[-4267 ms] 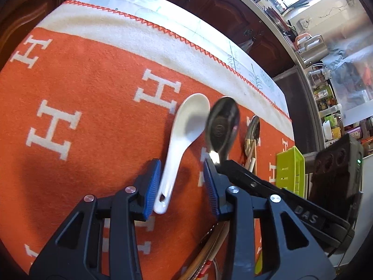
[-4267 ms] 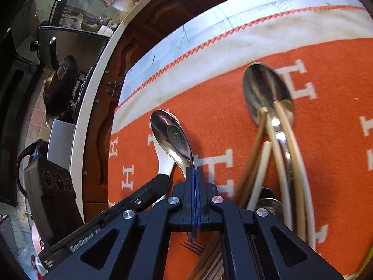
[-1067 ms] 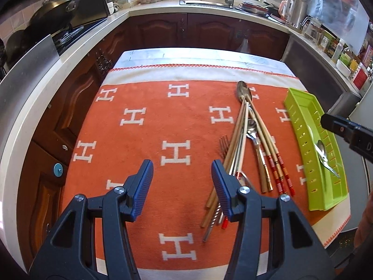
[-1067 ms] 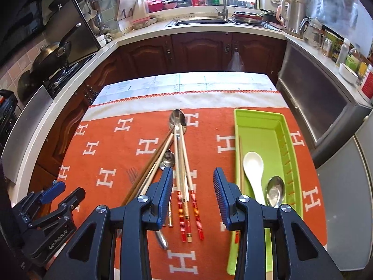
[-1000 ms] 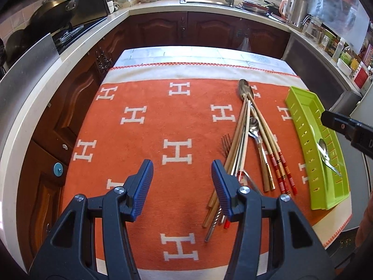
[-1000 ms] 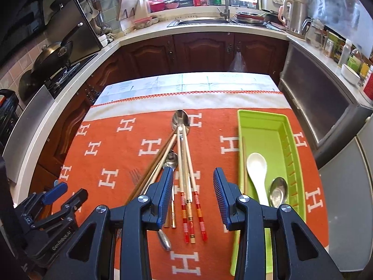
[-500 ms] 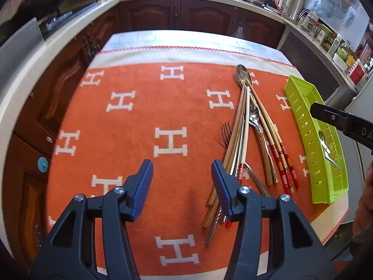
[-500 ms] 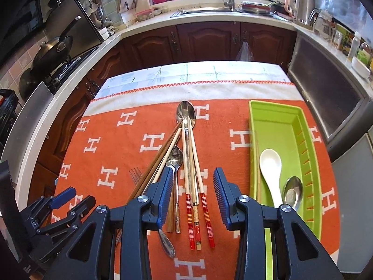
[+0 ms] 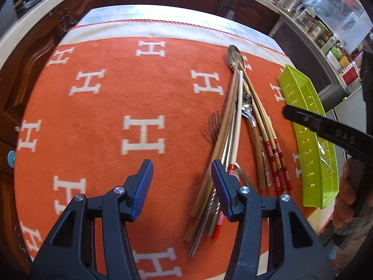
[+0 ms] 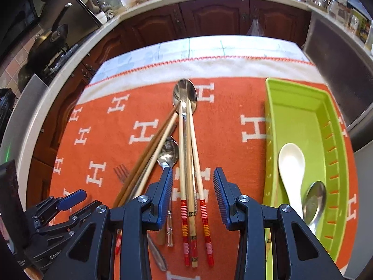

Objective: Organize utensils

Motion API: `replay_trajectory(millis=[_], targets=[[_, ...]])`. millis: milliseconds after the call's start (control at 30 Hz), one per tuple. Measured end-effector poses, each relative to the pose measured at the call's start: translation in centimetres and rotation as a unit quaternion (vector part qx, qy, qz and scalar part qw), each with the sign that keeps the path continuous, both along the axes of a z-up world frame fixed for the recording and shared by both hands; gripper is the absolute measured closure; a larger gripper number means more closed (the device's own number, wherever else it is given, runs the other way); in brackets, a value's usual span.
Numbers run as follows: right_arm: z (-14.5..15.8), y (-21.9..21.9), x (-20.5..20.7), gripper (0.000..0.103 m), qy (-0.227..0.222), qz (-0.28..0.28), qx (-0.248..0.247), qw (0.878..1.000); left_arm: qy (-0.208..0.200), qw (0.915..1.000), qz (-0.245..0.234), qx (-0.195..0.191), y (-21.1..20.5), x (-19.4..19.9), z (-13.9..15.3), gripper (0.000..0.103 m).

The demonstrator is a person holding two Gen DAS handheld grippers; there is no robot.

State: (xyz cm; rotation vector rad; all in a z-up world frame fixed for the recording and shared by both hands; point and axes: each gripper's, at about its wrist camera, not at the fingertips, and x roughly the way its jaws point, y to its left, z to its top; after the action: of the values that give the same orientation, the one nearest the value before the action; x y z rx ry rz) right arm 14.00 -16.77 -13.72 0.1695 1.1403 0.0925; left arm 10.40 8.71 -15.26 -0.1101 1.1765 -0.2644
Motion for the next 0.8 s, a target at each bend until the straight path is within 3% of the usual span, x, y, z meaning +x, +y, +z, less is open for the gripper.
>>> replay_trajectory(millis=[133,300,433,700,800], targets=[[-2.2,-0.3,1.7,0.067,0.019,-0.002,-0.002,1.0,0.008,0.9999,-0.007,0.002,-1.1,1.4,-0.8,0.054],[-4.4,-0.4,3.4,0.082,0.036,0.005,-0.014,0.999,0.012,0.9998,-0.011,0.009,-2.4,2.7,-1.6,0.055],[-5.4,0.2,4.1,0.083,0.046,0.03,-0.02,0.998,0.009,0.9997,-0.021,0.011,-3.5,3.2,-1.7,0.058],[-5.3,1.5,4.4,0.084,0.032,0.059,-0.046,0.997,0.011,0.9991,-0.041,0.002,-4.4,3.4,-1.6,0.078],[-5.3,1.6,4.1,0.098,0.034,0.065,-0.029,0.997,0.013,0.9985,-0.053,-0.008,-4.6,3.3,-1.5,0.087]])
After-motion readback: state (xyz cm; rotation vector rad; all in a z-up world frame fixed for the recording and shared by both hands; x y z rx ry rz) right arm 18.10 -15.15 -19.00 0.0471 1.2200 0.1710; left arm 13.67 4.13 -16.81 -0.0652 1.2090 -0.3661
